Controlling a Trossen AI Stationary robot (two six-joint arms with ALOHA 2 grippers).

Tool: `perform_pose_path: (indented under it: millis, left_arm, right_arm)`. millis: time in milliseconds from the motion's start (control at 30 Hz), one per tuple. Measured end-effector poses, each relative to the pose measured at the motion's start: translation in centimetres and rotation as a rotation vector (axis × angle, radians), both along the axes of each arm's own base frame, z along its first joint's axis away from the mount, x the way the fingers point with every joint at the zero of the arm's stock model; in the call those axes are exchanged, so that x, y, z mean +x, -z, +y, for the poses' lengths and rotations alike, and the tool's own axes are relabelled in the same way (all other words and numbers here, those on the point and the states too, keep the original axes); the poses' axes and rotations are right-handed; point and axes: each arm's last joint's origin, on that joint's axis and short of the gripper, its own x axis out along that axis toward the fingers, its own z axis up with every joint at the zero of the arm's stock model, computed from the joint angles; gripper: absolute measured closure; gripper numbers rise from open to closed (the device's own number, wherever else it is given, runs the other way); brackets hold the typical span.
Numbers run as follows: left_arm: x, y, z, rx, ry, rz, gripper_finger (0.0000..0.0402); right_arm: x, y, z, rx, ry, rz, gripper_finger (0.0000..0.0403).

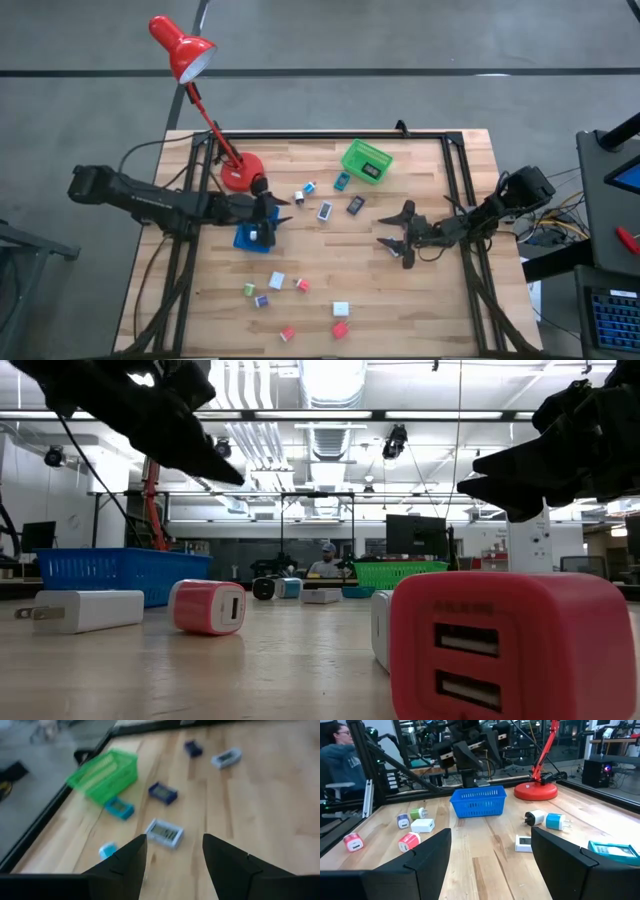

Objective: Pick & Place Office items
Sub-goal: Put the right blue digital clock into the green basket

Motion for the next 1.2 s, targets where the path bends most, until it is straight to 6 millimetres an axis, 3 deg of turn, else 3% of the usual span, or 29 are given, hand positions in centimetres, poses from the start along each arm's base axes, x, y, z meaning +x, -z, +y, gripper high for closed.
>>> perform_pose_path:
  millis: [233,833,1000,1200]
  left_arm:
    - [-0.4,1.0,-0.3,-0.013,0.13,-0.141,0.0207]
    - [-0.9,1.8,-0.3,-0.006,0.148,-0.145,0.0207]
    - [-0.9,1.8,-0.3,0.001,0.151,-0.144,0.0207]
    - [-0.9,1.8,-0.3,0.001,0.151,-0.144,0.0207]
  right_arm:
    - [1.4,0.4,0.5,-0.026,0.021,0.087,0.0138]
    - [3.6,1.2,1.3,0.025,0.067,0.297,0.0138]
    - [4.1,0.4,1.5,0.021,0.083,0.388,0.0138]
    - [4.5,-2.3,1.7,0.011,0.11,0.537,0.0138]
